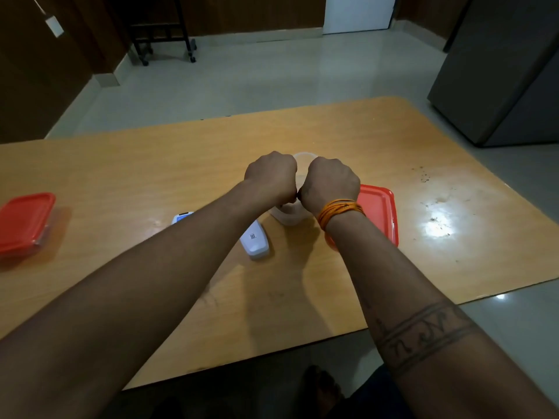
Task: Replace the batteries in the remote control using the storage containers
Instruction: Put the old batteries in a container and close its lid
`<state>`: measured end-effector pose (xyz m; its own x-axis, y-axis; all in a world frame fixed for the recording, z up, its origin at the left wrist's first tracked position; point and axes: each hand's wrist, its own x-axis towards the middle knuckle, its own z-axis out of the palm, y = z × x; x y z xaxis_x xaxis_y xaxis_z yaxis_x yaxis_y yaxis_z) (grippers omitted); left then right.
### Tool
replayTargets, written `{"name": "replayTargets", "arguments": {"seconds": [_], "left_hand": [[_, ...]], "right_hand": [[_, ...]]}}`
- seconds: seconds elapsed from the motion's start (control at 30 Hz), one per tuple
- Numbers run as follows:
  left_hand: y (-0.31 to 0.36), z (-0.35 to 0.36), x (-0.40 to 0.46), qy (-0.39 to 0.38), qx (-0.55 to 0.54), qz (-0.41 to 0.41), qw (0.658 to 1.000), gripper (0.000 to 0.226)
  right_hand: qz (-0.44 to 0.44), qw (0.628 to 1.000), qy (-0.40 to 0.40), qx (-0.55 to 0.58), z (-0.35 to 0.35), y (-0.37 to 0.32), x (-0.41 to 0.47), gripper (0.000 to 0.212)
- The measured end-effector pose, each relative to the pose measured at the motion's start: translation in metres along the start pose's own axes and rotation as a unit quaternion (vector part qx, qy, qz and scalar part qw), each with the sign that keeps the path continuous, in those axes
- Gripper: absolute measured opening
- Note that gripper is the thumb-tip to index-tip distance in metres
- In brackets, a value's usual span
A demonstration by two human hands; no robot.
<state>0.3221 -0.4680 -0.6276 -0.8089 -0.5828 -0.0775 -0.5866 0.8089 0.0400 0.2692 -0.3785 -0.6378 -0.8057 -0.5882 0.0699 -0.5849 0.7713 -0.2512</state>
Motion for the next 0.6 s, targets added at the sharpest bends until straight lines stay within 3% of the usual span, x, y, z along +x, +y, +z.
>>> {"name": "replayTargets", "arguments": {"seconds": [0.13, 0.27, 0.4, 0.47, 0.6], "left_hand": [[-0.002, -0.002, -0.012, 0.091, -0.118, -0.026, 0.989, 0.012], [0.015, 0.003, -0.046, 0.198, -0.312, -0.042, 0.928, 0.025], [0.052, 0.022, -0.087, 0.202, -0.425, -0.024, 0.882, 0.014], [0.07, 0.038, -0.101, 0.168, -0.429, -0.014, 0.887, 0.021], [0.092, 0.06, -0.11, 0.083, -0.331, 0.002, 0.94, 0.061]], "right_hand": [[-0.011, 0.998, 0.048, 0.03, -0.007, 0.008, -0.005, 0.025], [0.002, 0.993, 0.106, 0.052, -0.016, 0.034, -0.011, 0.033], [0.046, 0.987, 0.136, 0.07, -0.023, 0.07, -0.022, 0.031], [0.071, 0.988, 0.12, 0.064, -0.025, 0.086, -0.027, 0.025], [0.109, 0.989, 0.067, 0.07, -0.025, 0.117, -0.031, 0.018]]}}
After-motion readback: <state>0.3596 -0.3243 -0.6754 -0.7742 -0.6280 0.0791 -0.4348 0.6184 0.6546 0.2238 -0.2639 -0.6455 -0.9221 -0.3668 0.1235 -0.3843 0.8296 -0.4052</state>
